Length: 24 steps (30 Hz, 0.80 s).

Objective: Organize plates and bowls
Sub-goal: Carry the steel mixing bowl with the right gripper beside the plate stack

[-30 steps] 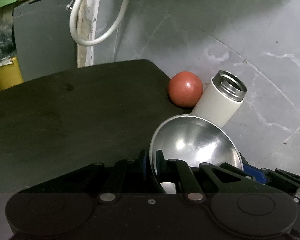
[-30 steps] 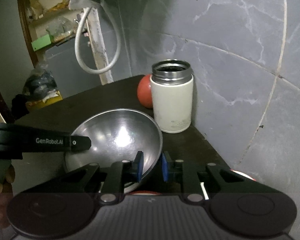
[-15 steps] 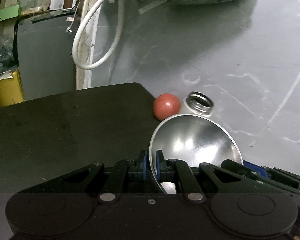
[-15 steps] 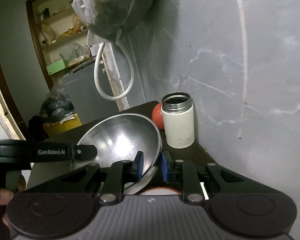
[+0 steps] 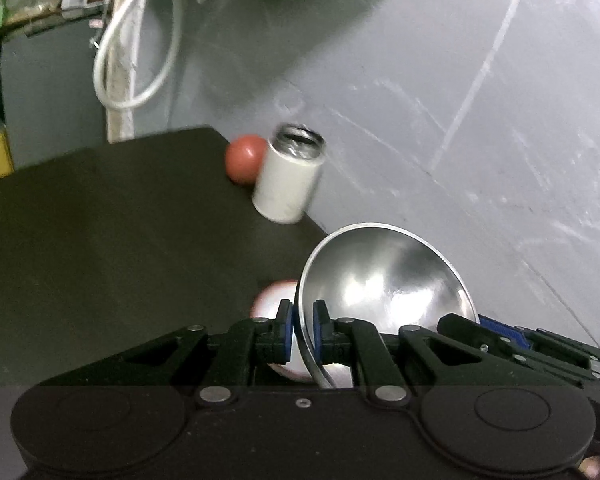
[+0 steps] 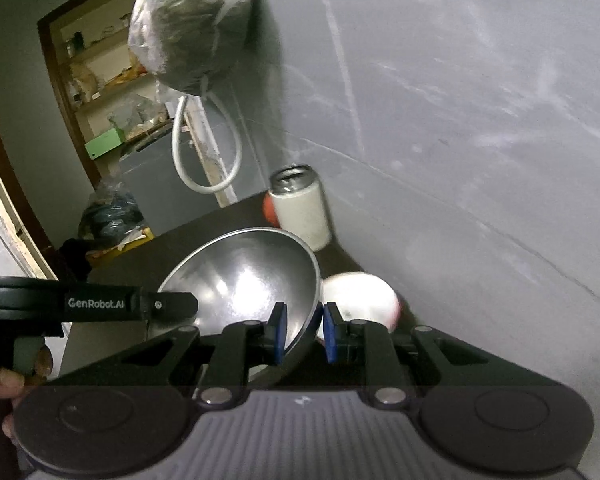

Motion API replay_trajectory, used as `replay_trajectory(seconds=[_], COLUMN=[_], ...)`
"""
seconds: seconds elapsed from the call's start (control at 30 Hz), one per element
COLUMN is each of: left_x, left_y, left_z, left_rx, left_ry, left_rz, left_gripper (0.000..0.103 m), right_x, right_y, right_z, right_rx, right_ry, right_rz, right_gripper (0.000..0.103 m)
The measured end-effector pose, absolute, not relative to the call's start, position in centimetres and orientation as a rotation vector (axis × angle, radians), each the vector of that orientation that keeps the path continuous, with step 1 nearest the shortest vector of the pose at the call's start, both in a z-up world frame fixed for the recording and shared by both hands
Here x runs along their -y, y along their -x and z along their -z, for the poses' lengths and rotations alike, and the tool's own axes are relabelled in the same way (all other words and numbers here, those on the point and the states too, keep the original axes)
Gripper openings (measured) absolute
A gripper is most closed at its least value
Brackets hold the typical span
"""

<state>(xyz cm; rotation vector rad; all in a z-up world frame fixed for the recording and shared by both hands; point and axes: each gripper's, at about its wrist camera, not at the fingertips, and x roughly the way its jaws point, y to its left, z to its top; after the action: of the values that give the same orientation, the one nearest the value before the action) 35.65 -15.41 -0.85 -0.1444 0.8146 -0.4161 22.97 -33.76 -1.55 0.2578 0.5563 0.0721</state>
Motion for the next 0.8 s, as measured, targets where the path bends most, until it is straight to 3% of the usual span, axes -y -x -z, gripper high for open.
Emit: replay_trajectory(seconds=[0.8], left_x=[19.5], left_y=[-28.1], left_z=[5.6], left_rx=[-1.058], left_ry=[0.068], left_rz=[0.478], left_gripper=[0.010], right_x=[37.4], right_y=[-14.5], right_z=[6.0], right_rx=[-0.700], right_ry=[-0.307], right_rz=[-0.081], right_gripper=[0.022])
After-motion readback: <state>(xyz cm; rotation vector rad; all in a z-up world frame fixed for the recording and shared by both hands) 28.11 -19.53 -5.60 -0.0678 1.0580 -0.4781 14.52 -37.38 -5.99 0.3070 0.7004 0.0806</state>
